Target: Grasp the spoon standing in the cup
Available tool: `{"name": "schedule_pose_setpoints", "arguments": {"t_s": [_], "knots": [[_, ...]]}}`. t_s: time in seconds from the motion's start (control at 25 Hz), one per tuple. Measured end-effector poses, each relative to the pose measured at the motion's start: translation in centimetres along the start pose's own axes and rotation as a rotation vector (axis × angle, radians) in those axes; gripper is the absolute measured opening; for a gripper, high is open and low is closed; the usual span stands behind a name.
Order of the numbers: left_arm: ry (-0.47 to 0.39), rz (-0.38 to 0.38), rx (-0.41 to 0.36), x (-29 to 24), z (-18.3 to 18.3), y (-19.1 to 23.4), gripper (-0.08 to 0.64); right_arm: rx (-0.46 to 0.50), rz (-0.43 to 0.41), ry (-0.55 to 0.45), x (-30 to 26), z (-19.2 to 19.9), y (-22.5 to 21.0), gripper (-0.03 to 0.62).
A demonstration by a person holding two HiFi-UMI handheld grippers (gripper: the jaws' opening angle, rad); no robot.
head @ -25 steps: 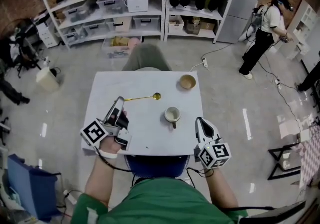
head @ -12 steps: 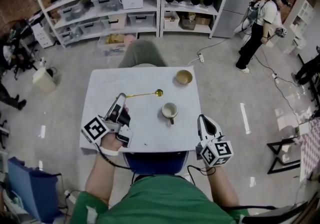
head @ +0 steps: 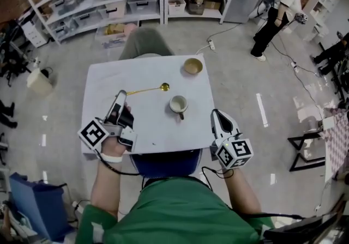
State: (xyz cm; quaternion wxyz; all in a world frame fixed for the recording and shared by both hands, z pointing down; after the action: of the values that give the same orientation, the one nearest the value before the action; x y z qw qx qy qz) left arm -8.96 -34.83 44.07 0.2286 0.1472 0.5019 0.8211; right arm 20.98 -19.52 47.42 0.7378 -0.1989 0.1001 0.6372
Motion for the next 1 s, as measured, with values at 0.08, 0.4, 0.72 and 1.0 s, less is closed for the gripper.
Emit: {"name": "schedule_pose_setpoints", "arguments": {"t_s": [0.08, 0.4, 0.72, 1.0], "knots": [[0.0, 0.005, 0.01, -0.25, -0.05, 0.11, 0.023, 0.0, 0.001, -0.003, -0.35, -0.14, -0.06, 0.017], [0.018, 0.016, 0.023, -0.69, 0.35, 0.23, 0.023, -0.003, -0.001, 0.003, -0.39, -0.08, 0.15, 0.018], [0.034, 0.011, 0.03, -0.73, 0.64, 0.41, 0.023, -0.01, 0.001, 0.005, -0.15, 0.18, 0.22, 0.017], [0.032, 0.0, 0.041, -0.75, 0.77, 0.97, 0.023, -0.011, 0.007, 0.01, -0.19, 0.34, 0.21, 0.017]]}}
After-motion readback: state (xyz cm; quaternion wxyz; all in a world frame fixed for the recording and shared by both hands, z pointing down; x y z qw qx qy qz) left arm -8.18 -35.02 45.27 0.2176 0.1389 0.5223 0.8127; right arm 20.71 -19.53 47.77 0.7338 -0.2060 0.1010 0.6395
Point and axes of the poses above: the fingertips, and each gripper's own axes: x backward along the fingers, y to its left, z out of its underside, the point moved 3 cm from there along x, backward along the fingers, and after that the axes turned 15 degrees about y, right-handed, at the moved point
